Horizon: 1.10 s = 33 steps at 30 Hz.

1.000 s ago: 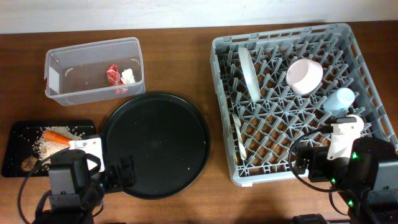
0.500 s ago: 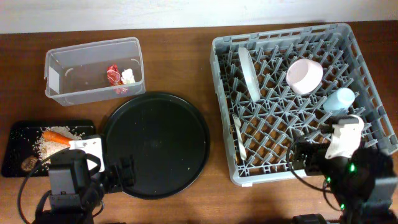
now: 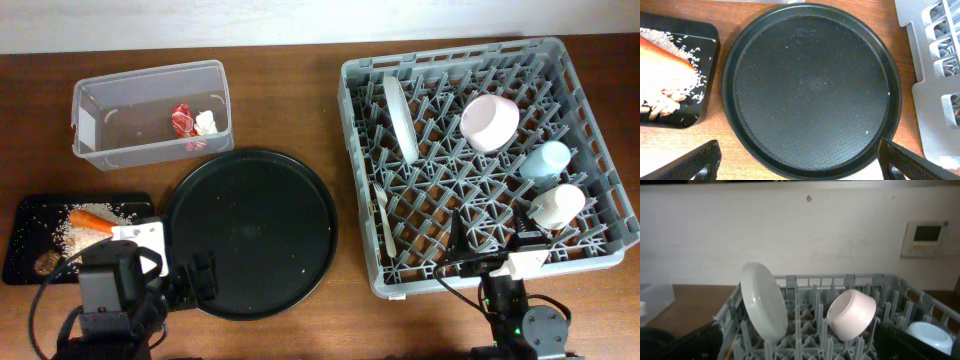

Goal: Sort waste into correct bins and load items into the dishwasher rack

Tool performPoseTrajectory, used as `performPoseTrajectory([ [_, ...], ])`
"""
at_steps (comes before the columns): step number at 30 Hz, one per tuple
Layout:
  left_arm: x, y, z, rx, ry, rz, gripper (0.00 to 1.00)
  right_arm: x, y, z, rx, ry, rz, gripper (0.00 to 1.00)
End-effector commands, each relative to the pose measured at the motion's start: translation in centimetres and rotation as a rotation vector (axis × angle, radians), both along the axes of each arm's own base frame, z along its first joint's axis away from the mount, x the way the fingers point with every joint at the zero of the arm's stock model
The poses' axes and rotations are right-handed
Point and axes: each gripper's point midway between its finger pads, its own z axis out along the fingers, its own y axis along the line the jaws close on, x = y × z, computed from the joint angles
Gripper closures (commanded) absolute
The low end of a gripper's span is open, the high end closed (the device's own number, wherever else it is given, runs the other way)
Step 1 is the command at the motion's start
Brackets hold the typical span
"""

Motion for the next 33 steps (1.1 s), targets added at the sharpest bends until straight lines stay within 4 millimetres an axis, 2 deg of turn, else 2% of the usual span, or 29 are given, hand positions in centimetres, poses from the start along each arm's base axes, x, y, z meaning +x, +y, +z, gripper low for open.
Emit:
performPoseTrajectory([
  [1, -0.1, -0.2, 0.0, -0.004, -0.006, -0.012, 0.01, 0.5, 0.0, -2.3, -0.093, 0.024, -0.008, 0.01],
  [3, 0.0, -0.2, 0.1, -0.004, -0.006, -0.012, 0.01, 0.7, 0.0, -4.9, -0.110, 0.094, -0.004, 0.01],
  [4, -0.1, -0.2, 0.0, -0.004, -0.006, -0.012, 0.01, 0.6, 0.0, -6.9, -0.112, 0.170, 0.000, 0.01],
  [33, -0.1, -0.2, 0.0, -0.004, -0.006, -0.013, 0.01, 0.7, 0.0, -6.5, -0.105, 0.156, -0.001, 0.01],
])
